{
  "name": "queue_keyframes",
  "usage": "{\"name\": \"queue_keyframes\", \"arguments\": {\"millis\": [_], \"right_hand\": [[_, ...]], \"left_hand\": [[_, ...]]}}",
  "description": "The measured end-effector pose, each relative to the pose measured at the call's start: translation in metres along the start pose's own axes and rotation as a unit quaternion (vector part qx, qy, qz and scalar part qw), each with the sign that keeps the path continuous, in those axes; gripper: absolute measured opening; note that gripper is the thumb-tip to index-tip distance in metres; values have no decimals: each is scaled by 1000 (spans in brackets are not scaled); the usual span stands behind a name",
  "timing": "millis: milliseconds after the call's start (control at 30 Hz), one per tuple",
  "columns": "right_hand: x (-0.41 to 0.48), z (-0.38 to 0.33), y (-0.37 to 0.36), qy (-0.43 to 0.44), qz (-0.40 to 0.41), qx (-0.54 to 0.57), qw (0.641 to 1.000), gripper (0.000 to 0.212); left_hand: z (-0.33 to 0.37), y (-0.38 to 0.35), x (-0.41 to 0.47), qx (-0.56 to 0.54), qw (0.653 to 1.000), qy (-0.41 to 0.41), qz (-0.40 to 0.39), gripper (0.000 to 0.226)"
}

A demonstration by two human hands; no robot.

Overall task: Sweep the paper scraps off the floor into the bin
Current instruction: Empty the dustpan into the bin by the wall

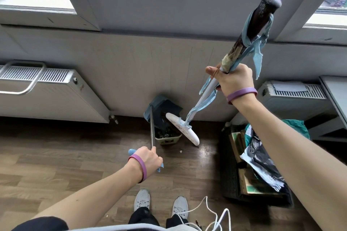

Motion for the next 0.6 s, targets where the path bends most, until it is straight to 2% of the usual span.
{"name": "queue_keyframes", "arguments": {"millis": [167, 367, 500, 600], "right_hand": [[-4, 7, -9, -14, -8, -10, 1000, 33], [-5, 5, -7, -4, -12, -7, 1000, 24], [-3, 3, -11, -9, -12, 0, 1000, 27], [-6, 4, -10, -6, -7, -7, 1000, 28]], "left_hand": [[-5, -2, 13, -2, 1000, -8, 1, 23], [-15, -2, 9, -9, 1000, 10, 17, 25], [-20, -3, 5, 2, 1000, 18, 24, 26], [-11, -8, 2, 4, 1000, 1, -6, 25]]}}
Point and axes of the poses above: each hand's wrist, its own x-axis towards the middle knuckle, its own y-axis out of the back of the hand, z = x × y, the point moved 2 cm from there along x, towards the middle knuckle, and after that the axes turned 11 degrees about y, right-handed, at the moved point
